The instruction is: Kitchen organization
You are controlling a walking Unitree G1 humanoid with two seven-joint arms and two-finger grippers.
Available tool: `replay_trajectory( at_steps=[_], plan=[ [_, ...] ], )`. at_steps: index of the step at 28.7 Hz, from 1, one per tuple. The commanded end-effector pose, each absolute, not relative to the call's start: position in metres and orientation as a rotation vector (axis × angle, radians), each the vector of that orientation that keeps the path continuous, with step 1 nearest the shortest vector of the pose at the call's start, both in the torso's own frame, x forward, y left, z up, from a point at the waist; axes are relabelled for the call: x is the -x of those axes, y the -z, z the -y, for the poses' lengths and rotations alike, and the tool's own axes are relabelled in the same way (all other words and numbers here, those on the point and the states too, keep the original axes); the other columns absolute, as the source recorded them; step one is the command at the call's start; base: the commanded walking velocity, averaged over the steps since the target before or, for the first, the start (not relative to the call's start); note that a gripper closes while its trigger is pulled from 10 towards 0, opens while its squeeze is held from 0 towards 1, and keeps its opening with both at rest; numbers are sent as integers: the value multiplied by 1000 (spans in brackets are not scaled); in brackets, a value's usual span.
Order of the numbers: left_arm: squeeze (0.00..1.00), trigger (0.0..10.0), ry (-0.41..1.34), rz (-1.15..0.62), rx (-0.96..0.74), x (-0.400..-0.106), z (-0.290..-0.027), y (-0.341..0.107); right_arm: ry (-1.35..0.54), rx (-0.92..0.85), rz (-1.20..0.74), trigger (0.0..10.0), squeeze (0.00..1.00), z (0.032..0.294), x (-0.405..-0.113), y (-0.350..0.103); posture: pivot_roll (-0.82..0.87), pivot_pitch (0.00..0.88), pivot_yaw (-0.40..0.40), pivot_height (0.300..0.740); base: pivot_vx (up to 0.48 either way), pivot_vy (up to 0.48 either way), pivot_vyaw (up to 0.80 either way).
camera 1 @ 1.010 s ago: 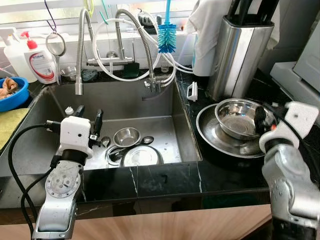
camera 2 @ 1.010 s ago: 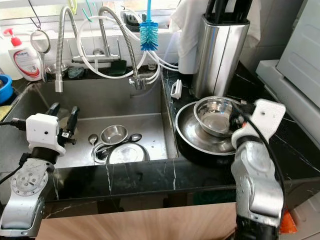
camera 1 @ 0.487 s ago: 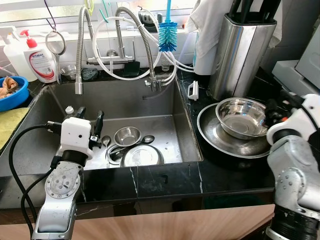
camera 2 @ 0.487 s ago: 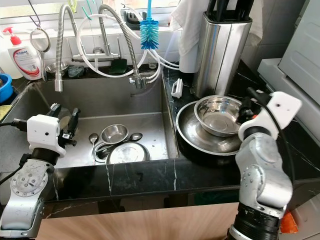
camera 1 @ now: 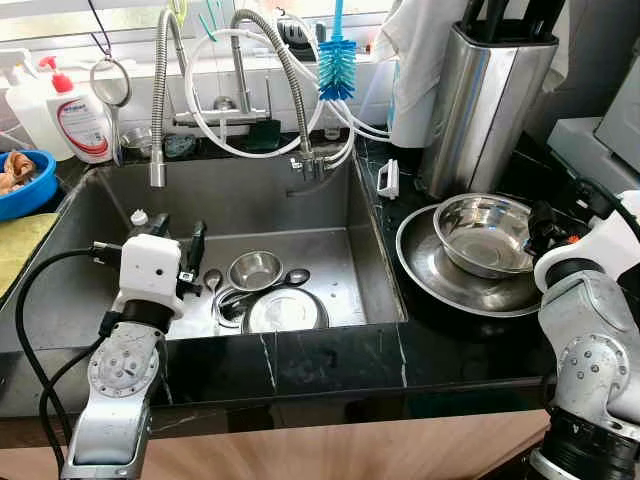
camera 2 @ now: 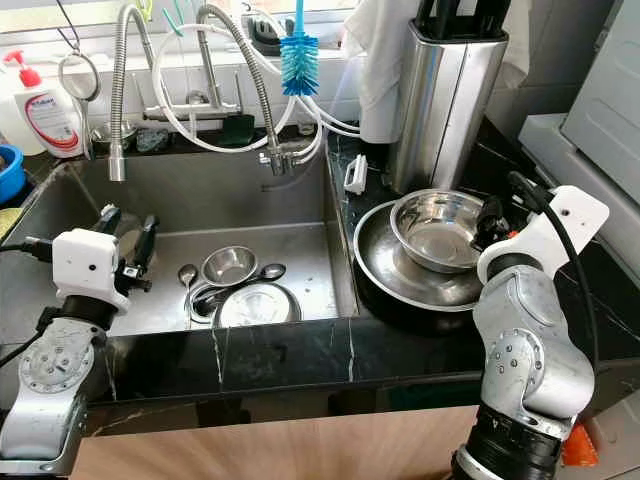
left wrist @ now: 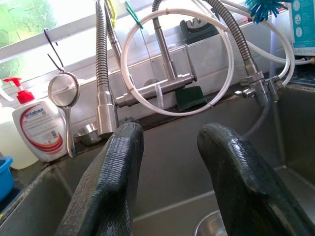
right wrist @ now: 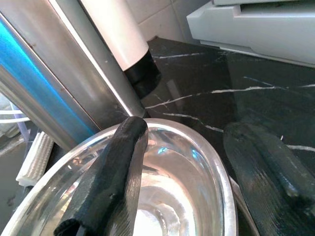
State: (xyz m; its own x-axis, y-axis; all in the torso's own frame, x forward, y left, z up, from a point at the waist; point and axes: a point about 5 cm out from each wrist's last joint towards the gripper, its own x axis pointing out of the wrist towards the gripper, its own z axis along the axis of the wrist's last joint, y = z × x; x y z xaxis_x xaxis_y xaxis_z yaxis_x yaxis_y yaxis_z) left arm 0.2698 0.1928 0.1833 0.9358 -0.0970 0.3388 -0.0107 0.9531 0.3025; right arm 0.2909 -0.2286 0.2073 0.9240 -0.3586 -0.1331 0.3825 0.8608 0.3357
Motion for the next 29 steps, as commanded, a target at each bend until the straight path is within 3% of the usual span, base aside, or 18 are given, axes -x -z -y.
replay_trajectory(
  at_steps=[1, 29],
  plan=[
    [0, 10000, 43, 366, -321, -268, -196, -188, 392, -384, -59, 10000, 0, 228, -291, -212, 27, 29, 30, 740, 0, 0, 0],
    [0, 10000, 57, 371, -318, -271, -192, -188, 382, -464, -83, 10000, 0, 229, -289, -221, 12, 33, 26, 740, 0, 0, 0]
  ],
)
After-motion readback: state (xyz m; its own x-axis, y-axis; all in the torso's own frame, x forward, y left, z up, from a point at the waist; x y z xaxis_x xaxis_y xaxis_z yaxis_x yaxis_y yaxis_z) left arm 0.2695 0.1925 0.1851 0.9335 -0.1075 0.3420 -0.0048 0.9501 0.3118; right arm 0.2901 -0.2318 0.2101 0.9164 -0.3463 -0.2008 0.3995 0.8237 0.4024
